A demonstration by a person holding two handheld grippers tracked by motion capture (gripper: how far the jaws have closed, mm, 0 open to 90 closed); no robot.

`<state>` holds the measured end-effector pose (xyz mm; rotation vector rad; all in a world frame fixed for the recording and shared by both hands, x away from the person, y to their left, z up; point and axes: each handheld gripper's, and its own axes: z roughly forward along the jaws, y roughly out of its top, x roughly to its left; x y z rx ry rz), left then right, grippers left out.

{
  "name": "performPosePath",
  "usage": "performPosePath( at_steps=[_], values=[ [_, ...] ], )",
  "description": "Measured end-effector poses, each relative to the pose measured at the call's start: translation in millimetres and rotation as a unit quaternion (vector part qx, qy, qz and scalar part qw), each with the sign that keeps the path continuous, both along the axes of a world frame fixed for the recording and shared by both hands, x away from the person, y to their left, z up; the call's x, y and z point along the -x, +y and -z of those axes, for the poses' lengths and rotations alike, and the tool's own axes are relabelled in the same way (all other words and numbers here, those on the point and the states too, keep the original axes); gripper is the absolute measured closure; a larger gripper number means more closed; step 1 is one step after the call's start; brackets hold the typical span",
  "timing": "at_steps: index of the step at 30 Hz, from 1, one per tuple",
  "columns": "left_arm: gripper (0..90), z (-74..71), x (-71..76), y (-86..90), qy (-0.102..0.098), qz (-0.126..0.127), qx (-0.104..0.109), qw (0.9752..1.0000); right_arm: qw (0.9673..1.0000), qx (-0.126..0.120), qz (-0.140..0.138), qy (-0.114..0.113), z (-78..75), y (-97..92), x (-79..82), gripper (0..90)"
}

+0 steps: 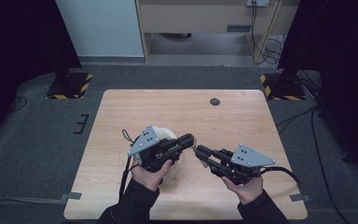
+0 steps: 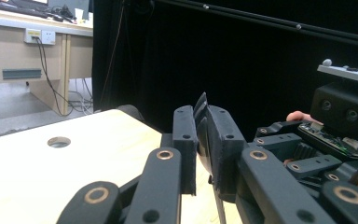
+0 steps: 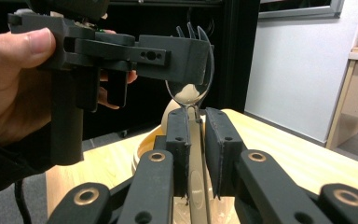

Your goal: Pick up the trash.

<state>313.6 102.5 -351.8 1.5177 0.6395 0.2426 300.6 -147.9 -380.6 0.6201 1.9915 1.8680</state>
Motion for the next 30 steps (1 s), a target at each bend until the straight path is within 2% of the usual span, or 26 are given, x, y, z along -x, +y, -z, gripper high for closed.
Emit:
performPosePath(
  at_steps=[4,10,13,15,17,18,21,22,26,30],
  values=[
    [82.5,-3.9,2.5,6.5,-0.012,-0.006,-0.004,0.9999,0.9999,-0.012,0.001,-0.001,-3.8,-3.7,0.4,74.6],
    [82.5,-12.3,9.0,25.9,-0.027,-0.015,0.005,0.9995,0.9989,-0.028,0.038,-0.006,-11.2,-26.4,-2.4,67.1],
    [82.5,-16.8,14.8,40.2,-0.040,-0.023,0.003,0.9989,0.9975,-0.020,0.068,-0.001,-5.0,-40.9,-7.1,62.1],
    [82.5,-20.0,19.7,53.5,-0.047,-0.032,0.005,0.9983,0.9962,-0.013,0.086,0.008,3.5,-50.3,-11.1,59.1],
    [82.5,-22.7,24.0,66.7,-0.055,-0.044,0.007,0.9975,0.9940,0.004,0.107,0.021,15.0,-58.9,-15.7,54.2],
    [82.5,-23.7,25.7,71.8,-0.058,-0.048,0.008,0.9971,0.9921,0.020,0.121,0.029,23.3,-64.2,-19.3,51.1],
    [82.5,-26.9,30.8,93.0,-0.066,-0.071,0.009,0.9952,0.9861,0.048,0.151,0.052,42.2,-76.0,-26.8,47.7],
    [82.5,-27.6,31.8,99.0,-0.068,-0.076,0.010,0.9947,0.9830,0.054,0.163,0.065,50.0,-80.8,-29.9,46.5],
    [82.5,-27.0,33.0,119.1,-0.070,-0.100,0.017,0.9924,0.9721,0.076,0.200,0.098,69.3,-95.7,-39.5,40.4],
    [82.5,-22.8,29.0,128.0,-0.066,-0.114,0.015,0.9911,0.9608,0.090,0.230,0.127,83.5,-107.2,-46.1,34.5]
  ],
)
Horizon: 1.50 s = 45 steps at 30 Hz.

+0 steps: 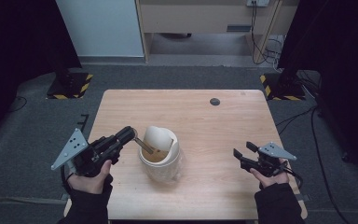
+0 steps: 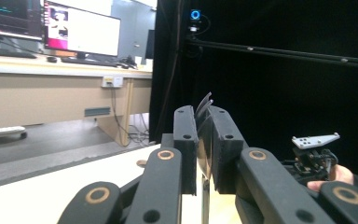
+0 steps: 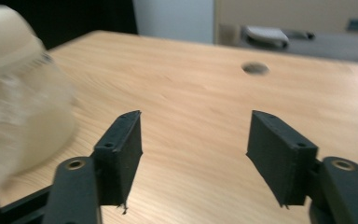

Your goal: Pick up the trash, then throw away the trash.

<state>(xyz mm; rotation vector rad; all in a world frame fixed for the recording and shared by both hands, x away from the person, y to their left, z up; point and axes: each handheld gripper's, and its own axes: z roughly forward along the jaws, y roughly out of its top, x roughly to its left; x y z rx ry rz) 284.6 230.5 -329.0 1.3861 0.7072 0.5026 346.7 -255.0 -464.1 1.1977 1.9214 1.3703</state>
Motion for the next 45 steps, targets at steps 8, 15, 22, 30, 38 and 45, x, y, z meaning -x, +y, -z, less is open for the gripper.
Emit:
performPosePath(
  at_steps=[8,15,22,30,38,45],
  values=[
    [82.5,18.6,-9.2,3.9,0.012,-0.013,-0.019,0.9997,0.9987,0.026,0.024,0.036,18.7,-14.2,-9.8,30.7],
    [82.5,22.8,-9.5,4.1,0.006,-0.016,-0.020,0.9997,0.9978,0.037,0.025,0.049,25.0,-13.8,-13.2,29.4],
    [82.5,30.8,-12.0,-1.5,0.006,-0.013,-0.028,0.9995,0.9975,0.042,0.020,0.053,27.1,-11.9,-13.2,28.9],
    [82.5,41.6,-15.2,-9.1,0.009,-0.008,-0.043,0.9990,0.9973,0.048,0.014,0.053,27.5,-11.2,-14.1,28.9],
    [82.5,59.9,-23.1,-15.9,0.026,-0.007,-0.064,0.9976,0.9967,0.058,0.007,0.057,29.5,-9.4,-15.1,28.9],
    [82.4,76.2,-28.0,-24.5,0.044,0.001,-0.085,0.9954,0.9965,0.062,0.003,0.056,29.4,-8.4,-15.1,28.9]
  ],
)
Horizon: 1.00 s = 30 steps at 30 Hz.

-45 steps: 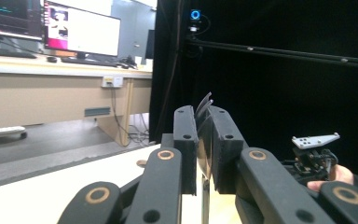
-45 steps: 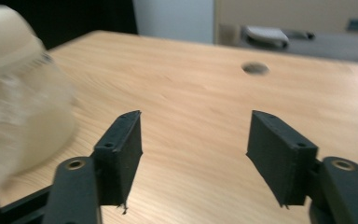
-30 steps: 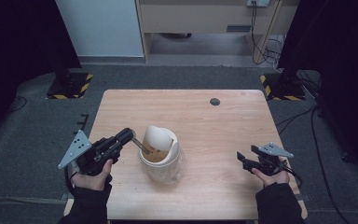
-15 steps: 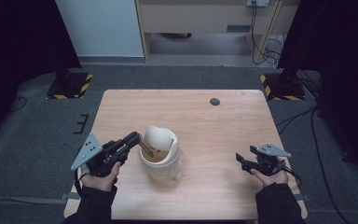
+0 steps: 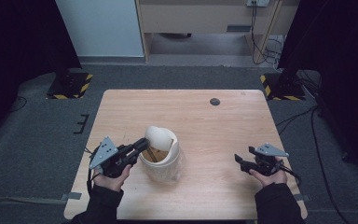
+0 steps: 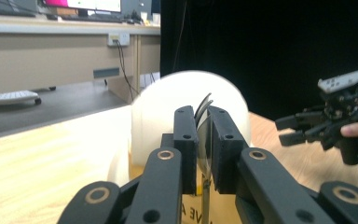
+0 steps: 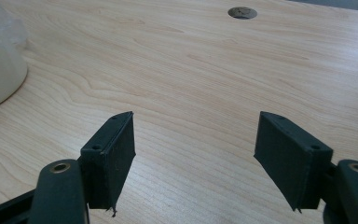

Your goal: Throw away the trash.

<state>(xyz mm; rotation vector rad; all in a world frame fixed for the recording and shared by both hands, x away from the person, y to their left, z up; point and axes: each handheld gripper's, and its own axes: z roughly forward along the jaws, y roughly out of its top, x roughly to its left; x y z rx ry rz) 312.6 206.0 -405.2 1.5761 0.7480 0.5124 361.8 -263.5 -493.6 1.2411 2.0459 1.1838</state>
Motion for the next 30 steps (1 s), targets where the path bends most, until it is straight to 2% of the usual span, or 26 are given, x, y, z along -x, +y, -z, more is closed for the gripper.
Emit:
performPosePath(
  at_steps=[5,10,13,15,18,23,26,29,30],
  values=[
    [81.7,9.5,-3.7,-4.0,0.014,0.004,-0.014,0.9998,1.0000,0.001,-0.001,0.002,0.3,0.0,-0.1,28.9],
    [72.9,11.5,-5.8,-1.5,0.016,0.001,-0.008,0.9998,1.0000,0.001,-0.001,0.004,0.5,-0.3,0.0,28.8],
    [68.2,8.6,-5.5,4.9,0.010,-0.010,-0.001,0.9999,1.0000,0.001,-0.002,0.002,0.3,-0.3,0.0,28.8],
    [64.8,6.1,-6.3,12.0,0.006,-0.024,0.007,0.9997,1.0000,0.002,-0.002,0.003,0.4,-0.2,-0.2,28.7],
    [57.7,6.5,-10.9,24.9,0.011,-0.051,0.009,0.9986,1.0000,0.003,-0.001,0.005,1.2,-0.6,-0.4,28.6],
    [45.7,22.1,-22.1,44.7,0.039,-0.088,-0.009,0.9953,1.0000,0.003,0.003,0.008,2.5,-2.1,-0.9,27.9],
    [39.4,34.9,-30.0,54.0,0.062,-0.103,-0.030,0.9923,0.9999,0.007,0.006,0.013,4.3,-2.9,-2.3,26.6],
    [32.6,49.5,-38.0,61.2,0.090,-0.116,-0.056,0.9875,0.9997,0.011,0.011,0.017,5.9,-3.9,-3.5,24.7],
    [31.4,56.2,-41.2,63.9,0.101,-0.122,-0.070,0.9849,0.9996,0.012,0.013,0.020,6.3,-4.7,-3.7,24.3]
  ],
)
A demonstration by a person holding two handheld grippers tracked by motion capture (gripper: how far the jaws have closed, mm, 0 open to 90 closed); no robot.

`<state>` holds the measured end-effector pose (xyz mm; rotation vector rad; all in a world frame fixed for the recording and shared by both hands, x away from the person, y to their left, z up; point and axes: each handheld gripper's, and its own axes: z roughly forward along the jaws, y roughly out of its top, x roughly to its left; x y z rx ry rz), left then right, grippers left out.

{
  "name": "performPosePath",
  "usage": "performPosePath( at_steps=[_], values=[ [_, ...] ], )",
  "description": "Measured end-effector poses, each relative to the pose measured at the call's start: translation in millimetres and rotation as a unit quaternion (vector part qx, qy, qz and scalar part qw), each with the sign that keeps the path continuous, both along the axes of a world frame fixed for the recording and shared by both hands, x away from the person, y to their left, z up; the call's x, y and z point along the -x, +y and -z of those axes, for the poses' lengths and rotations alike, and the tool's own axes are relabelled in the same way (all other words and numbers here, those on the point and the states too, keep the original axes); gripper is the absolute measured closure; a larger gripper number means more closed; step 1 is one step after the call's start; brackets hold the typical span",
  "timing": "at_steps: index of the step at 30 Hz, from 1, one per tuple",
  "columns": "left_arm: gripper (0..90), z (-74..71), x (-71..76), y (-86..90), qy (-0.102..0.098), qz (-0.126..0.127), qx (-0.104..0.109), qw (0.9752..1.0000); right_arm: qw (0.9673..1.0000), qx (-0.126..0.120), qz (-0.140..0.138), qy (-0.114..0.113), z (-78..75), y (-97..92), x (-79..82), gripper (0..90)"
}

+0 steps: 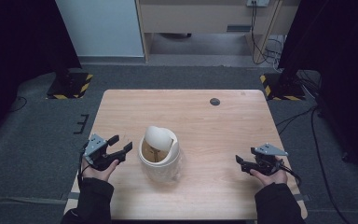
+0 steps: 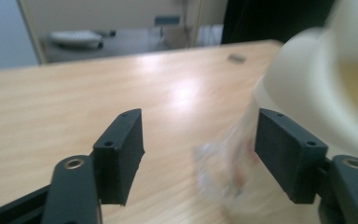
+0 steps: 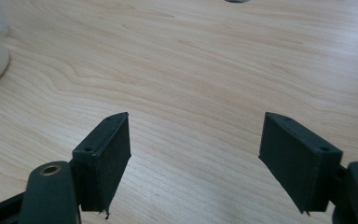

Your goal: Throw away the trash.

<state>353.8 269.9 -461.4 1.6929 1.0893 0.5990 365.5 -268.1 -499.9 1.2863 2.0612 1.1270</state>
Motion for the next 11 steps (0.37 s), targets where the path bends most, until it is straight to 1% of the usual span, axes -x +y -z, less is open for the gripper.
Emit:
performPosePath(
  at_steps=[1,2,4,5,7,8,9,11],
  values=[
    [28.3,3.9,-2.2,1.6,0.011,-0.003,-0.009,0.9999,1.0000,0.001,0.002,0.001,1.0,-1.1,-0.5,23.2],
    [27.2,9.4,-4.9,3.9,0.022,-0.006,-0.022,0.9995,1.0000,0.001,0.004,0.004,1.6,-1.9,-0.9,22.2],
    [24.3,20.8,-10.8,8.0,0.051,-0.012,-0.043,0.9977,0.9999,0.004,0.011,0.009,3.4,-4.1,-2.0,20.5],
    [23.1,26.2,-13.7,10.1,0.066,-0.013,-0.053,0.9963,0.9998,0.006,0.014,0.012,4.4,-5.6,-2.8,19.6],
    [19.7,37.1,-19.0,14.4,0.104,-0.018,-0.069,0.9920,0.9995,0.008,0.023,0.019,6.9,-8.7,-4.5,18.1],
    [18.6,40.3,-20.2,15.2,0.115,-0.020,-0.071,0.9906,0.9993,0.009,0.028,0.024,8.6,-11.0,-5.4,17.4],
    [17.2,44.4,-21.7,16.7,0.130,-0.022,-0.079,0.9881,0.9991,0.010,0.031,0.027,9.7,-12.4,-6.0,16.7],
    [17.0,48.0,-23.2,18.0,0.141,-0.022,-0.091,0.9855,0.9985,0.014,0.037,0.037,12.9,-16.0,-7.4,15.7]
  ],
)
